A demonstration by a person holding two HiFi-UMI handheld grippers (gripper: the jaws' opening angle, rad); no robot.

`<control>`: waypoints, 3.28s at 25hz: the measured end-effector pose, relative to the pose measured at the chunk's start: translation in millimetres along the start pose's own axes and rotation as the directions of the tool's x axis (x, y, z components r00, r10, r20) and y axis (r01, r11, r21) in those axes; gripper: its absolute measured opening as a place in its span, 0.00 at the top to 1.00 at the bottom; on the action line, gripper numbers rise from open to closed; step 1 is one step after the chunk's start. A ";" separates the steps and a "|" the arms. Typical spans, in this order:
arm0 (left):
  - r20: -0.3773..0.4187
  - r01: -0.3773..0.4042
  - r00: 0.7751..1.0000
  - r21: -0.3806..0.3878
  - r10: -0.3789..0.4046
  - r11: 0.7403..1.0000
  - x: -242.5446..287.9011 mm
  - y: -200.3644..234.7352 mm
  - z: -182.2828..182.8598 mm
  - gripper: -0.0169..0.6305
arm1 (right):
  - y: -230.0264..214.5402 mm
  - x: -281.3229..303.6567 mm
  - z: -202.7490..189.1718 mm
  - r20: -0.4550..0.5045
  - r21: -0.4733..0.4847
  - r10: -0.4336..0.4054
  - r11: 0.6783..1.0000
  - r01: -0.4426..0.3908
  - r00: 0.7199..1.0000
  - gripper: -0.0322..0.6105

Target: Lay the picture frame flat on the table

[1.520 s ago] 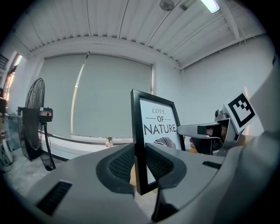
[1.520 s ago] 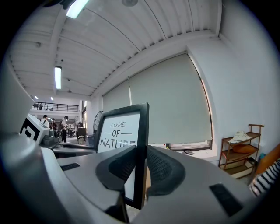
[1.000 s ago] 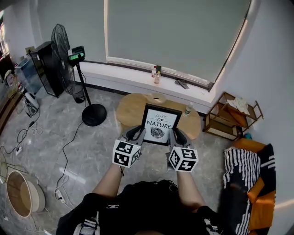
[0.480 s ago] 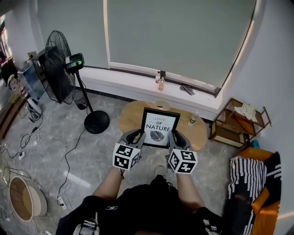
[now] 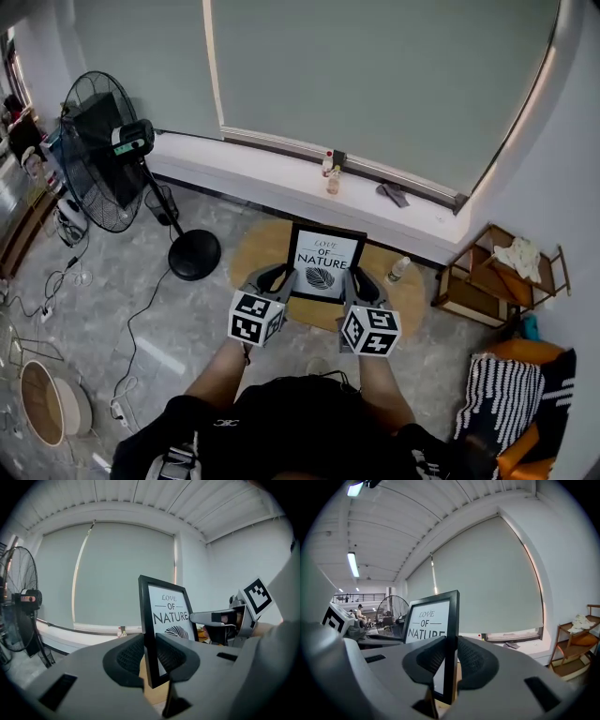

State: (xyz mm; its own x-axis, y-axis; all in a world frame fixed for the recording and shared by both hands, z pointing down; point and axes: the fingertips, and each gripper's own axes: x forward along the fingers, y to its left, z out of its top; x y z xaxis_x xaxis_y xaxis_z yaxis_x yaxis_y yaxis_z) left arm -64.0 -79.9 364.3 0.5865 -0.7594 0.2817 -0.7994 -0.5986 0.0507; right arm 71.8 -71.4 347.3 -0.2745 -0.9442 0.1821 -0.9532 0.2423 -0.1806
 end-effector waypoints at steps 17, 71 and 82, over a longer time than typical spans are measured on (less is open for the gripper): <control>-0.175 0.063 0.982 -0.015 -0.065 0.998 211.4 34.2 -2.7 0.83 | -150.4 160.7 -18.5 -0.170 0.120 -0.021 0.992 0.042 0.985 0.81; -0.759 0.105 0.418 -0.505 -0.499 0.857 420.4 179.4 -513.8 0.83 | -217.7 370.4 -550.0 -0.873 0.271 0.000 0.831 0.485 0.489 0.81; -0.760 0.083 0.417 -0.514 -0.499 0.854 433.6 176.7 -557.6 0.86 | -232.6 364.5 -606.4 -0.919 0.235 0.000 0.803 0.547 0.395 0.81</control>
State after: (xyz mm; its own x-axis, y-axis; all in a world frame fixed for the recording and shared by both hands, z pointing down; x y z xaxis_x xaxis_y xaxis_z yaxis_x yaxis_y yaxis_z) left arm -23.5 -372.8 1029.7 0.5443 0.1754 0.8203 -0.7005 -0.4430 0.5595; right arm 116.9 -336.6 1041.8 -0.2248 -0.1679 0.9598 -0.8861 -0.3745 -0.2731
